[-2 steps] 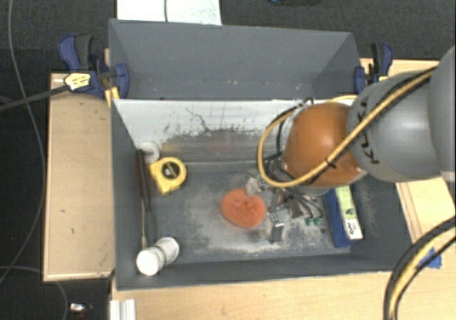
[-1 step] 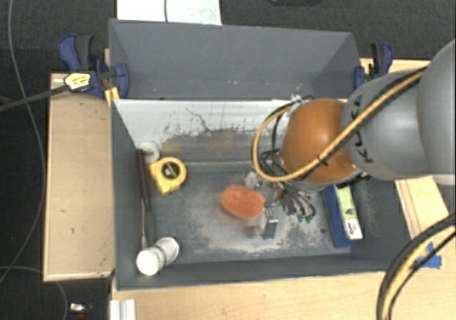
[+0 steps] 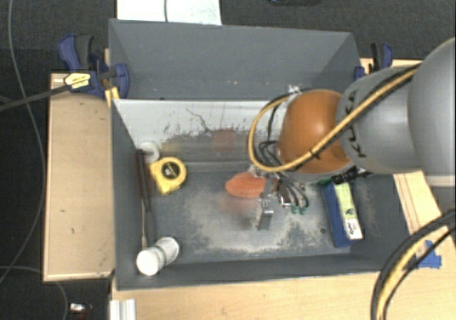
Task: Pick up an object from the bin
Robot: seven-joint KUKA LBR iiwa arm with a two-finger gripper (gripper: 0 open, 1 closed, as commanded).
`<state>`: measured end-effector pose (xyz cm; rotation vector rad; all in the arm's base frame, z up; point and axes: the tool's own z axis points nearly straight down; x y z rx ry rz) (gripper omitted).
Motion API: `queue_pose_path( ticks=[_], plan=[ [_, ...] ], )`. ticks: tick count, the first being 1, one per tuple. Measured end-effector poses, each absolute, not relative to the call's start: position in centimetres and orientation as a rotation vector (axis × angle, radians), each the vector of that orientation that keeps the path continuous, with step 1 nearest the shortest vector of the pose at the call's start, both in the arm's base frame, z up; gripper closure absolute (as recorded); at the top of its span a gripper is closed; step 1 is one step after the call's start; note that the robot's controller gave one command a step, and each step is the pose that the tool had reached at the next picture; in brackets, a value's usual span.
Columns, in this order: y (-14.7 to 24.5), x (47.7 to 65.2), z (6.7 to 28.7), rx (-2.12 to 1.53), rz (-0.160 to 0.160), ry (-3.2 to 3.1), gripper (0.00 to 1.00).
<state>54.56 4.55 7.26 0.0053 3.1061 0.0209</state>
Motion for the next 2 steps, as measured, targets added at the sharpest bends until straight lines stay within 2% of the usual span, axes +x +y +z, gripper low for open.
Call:
queue_pose_path(
  ticks=[1, 2],
  plan=[
    [5.47, 53.41, 7.03, 0.540, 0.030, 3.065, 1.00],
    [5.46, 53.43, 7.03, 0.541, 0.030, 3.064, 1.00]
  ],
)
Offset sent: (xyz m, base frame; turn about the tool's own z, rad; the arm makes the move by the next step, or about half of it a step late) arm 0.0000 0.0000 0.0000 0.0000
